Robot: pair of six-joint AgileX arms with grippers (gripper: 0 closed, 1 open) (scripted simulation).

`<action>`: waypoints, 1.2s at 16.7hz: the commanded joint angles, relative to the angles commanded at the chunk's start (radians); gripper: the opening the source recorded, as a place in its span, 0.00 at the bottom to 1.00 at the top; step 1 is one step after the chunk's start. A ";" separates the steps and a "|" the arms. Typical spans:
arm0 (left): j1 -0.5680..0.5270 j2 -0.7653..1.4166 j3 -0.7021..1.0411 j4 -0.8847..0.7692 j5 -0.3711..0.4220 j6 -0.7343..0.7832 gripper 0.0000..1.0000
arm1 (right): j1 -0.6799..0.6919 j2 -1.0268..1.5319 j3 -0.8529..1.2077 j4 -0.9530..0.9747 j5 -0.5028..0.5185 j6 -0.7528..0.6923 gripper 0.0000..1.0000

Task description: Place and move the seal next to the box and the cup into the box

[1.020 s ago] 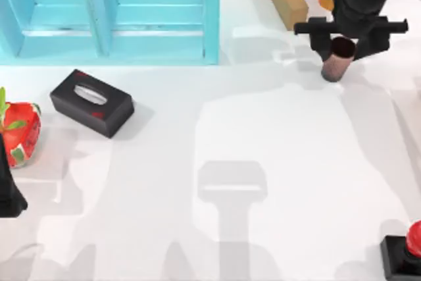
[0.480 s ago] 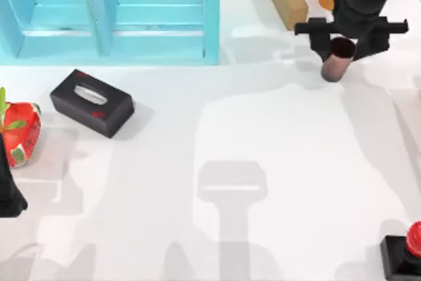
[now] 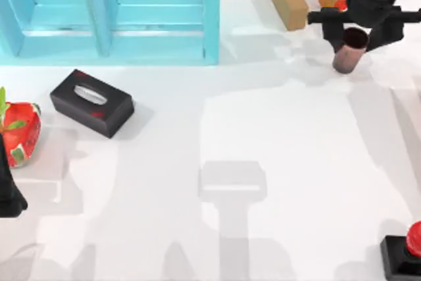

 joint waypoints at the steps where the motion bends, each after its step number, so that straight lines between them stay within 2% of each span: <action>1: 0.000 0.000 0.000 0.000 0.000 0.000 1.00 | -0.016 0.010 0.052 -0.041 -0.004 -0.016 0.00; 9: 0.000 0.000 0.000 0.000 0.000 0.000 1.00 | -0.147 0.068 0.450 -0.367 -0.028 -0.150 0.00; 16: 0.000 0.000 0.000 0.000 0.000 0.000 1.00 | -0.154 0.060 0.462 -0.385 -0.028 -0.155 0.00; 20: 0.000 0.000 0.000 0.000 0.000 0.000 1.00 | -0.198 -0.049 0.358 -0.362 -0.028 -0.154 0.00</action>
